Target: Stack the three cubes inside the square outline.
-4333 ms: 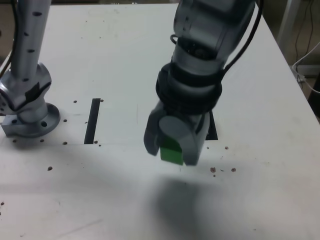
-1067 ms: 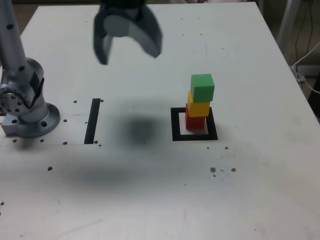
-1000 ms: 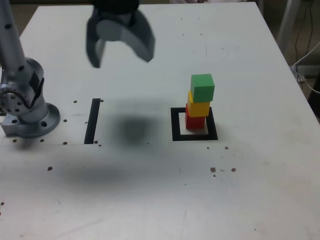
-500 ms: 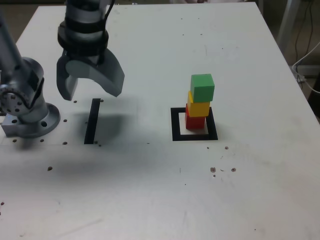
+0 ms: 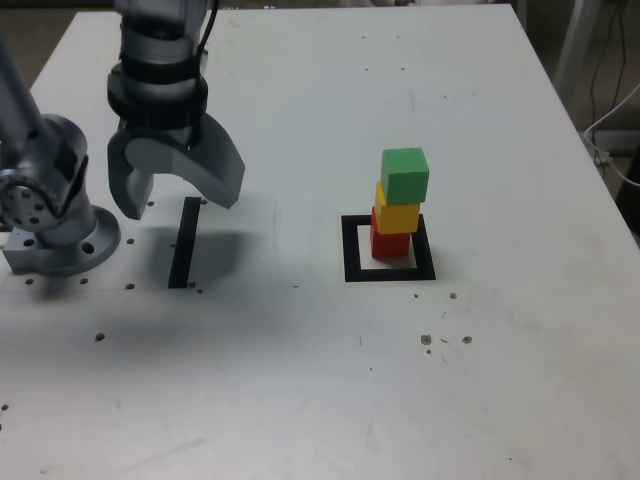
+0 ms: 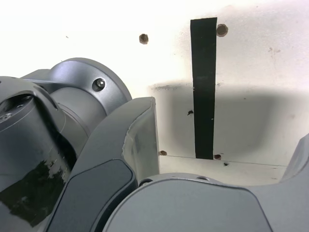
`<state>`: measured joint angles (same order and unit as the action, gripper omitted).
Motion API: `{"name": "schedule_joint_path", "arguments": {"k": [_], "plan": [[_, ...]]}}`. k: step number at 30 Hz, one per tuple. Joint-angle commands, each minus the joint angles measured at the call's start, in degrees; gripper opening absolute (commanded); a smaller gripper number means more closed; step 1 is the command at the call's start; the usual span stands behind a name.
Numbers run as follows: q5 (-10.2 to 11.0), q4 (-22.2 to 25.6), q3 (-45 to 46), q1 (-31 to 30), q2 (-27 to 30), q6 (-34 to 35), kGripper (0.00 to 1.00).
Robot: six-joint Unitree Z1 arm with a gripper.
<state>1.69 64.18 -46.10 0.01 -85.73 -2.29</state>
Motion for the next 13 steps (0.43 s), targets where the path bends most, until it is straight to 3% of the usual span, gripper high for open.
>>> {"name": "schedule_joint_path", "arguments": {"k": [1, 13], "plan": [[-0.3, -1.0, 0.7, 0.1, 0.3, -0.1, 1.0], [-0.8, -3.4, 3.0, 0.1, 0.2, 0.0, 1.0]]}}
